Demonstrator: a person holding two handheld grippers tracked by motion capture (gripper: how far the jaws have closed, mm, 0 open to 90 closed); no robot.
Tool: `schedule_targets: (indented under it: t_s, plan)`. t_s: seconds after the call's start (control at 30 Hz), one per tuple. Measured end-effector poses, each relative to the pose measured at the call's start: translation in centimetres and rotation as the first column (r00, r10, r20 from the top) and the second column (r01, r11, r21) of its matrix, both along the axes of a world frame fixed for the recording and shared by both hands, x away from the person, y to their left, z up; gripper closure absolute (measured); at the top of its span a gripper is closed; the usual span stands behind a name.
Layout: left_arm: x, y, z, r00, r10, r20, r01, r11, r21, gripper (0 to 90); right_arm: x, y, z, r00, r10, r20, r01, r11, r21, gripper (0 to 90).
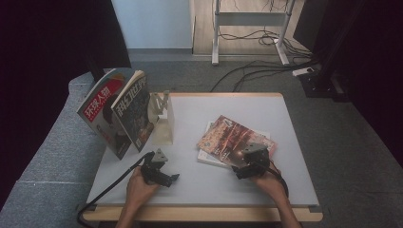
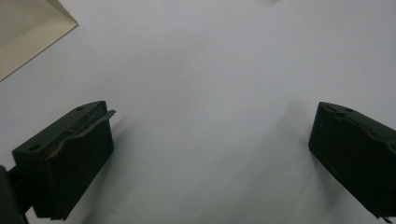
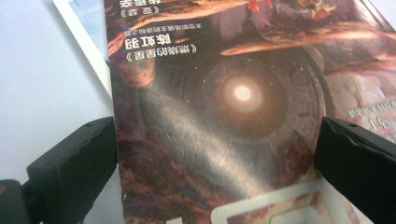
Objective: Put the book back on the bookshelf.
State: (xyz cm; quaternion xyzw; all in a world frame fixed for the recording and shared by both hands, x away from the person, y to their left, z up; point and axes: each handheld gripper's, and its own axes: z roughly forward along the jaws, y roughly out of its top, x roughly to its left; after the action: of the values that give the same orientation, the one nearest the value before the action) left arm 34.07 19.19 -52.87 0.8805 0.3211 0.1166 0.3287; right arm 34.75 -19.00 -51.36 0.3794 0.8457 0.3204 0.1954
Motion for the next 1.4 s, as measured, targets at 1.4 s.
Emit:
schedule_targets:
  t_s: [1.4]
  plan:
    - [7.0, -12.5, 2.7, 0.9827, -0.185, 0.010, 0.185, 0.9798, -0.076, 0.6, 1.7, -9.0, 0.2, 0.9827, -0.185, -0.007, 0.185, 0.979, 0.089, 0.0]
